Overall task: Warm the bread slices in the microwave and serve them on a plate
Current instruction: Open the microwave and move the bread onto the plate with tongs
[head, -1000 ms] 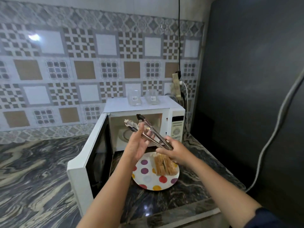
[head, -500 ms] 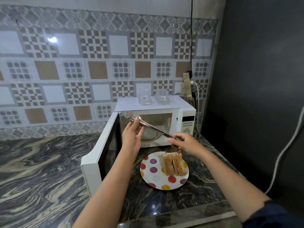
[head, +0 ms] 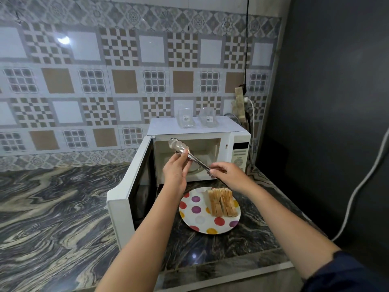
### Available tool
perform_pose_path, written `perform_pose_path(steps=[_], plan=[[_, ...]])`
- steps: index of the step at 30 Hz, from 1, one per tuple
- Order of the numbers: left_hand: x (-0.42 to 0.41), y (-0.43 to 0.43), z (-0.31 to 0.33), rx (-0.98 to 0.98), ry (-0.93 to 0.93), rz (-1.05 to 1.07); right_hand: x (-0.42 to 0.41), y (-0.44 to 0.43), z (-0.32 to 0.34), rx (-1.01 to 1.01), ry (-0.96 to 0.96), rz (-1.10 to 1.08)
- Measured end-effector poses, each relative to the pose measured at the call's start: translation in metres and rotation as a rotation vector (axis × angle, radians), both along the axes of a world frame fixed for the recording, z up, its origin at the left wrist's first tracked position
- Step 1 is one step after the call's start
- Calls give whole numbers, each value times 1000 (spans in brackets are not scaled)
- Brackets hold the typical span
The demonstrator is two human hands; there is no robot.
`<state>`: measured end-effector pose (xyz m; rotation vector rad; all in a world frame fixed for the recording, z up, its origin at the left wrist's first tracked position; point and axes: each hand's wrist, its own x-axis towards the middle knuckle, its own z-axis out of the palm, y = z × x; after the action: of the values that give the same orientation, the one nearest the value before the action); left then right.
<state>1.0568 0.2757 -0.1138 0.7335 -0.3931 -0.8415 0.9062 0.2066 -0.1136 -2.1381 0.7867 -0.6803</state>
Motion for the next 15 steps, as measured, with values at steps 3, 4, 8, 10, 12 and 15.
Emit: perform_pose_path(steps=[3, 4, 8, 10, 12, 15], plan=[[-3, 0, -2, 26, -92, -29, 13, 8, -7, 17, 20, -6], [-1, 1, -4, 37, -113, -36, 17, 10, -11, 23, 23, -13], [3, 4, -11, 102, -196, -57, 27, 19, -23, 98, -24, -28], [4, 4, -14, 144, -223, -66, 31, 20, -28, 125, -29, -42], [6, 1, -18, 193, -264, -57, 33, 18, -33, 123, -10, -52], [9, -5, -27, 287, -336, -40, 36, 13, -42, 135, 10, -49]])
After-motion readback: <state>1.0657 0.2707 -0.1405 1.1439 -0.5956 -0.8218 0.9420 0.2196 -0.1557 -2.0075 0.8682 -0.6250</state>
